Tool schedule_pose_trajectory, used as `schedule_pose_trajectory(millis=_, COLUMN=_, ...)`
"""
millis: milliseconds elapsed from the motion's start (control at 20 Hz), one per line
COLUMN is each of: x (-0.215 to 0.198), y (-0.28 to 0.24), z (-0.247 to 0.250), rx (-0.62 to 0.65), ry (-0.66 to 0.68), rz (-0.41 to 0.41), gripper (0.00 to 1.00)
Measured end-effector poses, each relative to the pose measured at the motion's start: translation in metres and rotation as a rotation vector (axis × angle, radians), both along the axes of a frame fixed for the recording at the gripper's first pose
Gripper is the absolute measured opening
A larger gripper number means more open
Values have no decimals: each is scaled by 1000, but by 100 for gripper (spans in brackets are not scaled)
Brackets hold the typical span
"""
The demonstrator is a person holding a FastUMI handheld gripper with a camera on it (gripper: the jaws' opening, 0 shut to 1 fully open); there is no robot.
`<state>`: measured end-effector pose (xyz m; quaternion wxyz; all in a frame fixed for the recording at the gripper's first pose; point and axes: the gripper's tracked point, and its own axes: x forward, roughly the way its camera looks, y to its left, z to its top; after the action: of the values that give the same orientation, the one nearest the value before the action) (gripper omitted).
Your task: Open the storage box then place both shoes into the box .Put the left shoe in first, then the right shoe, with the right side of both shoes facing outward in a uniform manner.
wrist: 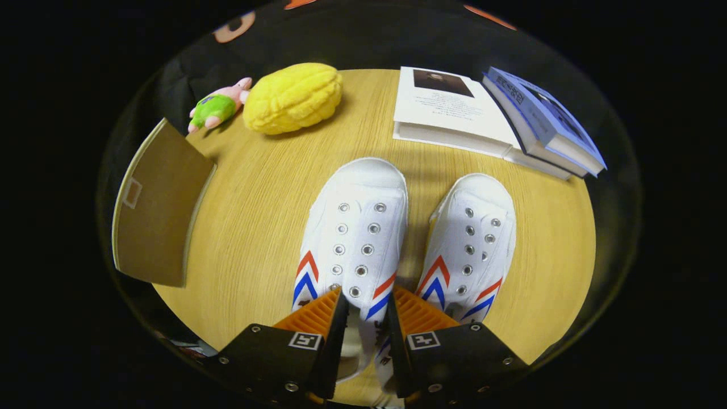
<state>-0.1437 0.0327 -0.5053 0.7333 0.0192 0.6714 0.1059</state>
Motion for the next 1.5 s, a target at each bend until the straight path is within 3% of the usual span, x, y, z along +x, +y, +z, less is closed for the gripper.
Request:
schedule_pose_trajectory(millis=100, x=-3, y=4, z=1, rx=33, ry=37, rz=-56, gripper=37)
schedule_pose_trajectory(millis=200, x=-4, y=3, z=1, rx=49, ry=39, rz=-107, gripper=22)
schedule_pose_trajectory(millis=250, x=-3, y=2, z=3, rx=53, ry=50, rz=-172, gripper=19)
schedule_pose_trajectory(millis=300, x=-6, y=3, z=2, rx=71, ry=59, rz=-222, gripper=8)
schedule_pose_trajectory(millis=500, x=-5, y=21, z=19, rx=219, ry=65, rz=-408, gripper=3)
schedule_pose_trajectory(millis=650, x=6, y=26, z=39, rx=257, ry=6, rz=-447, gripper=2)
schedule_pose_trajectory(millis=800, x=20, y=37, z=67, rx=288, ry=-23, rz=-438, gripper=2)
schedule_pose_trajectory(millis=1000, x=40, y=65, z=112, rx=304, ry=-87, rz=-362, gripper=2)
schedule_pose_trajectory(millis=1500, x=81, y=222, z=215, rx=441, ry=-179, rz=-117, gripper=2)
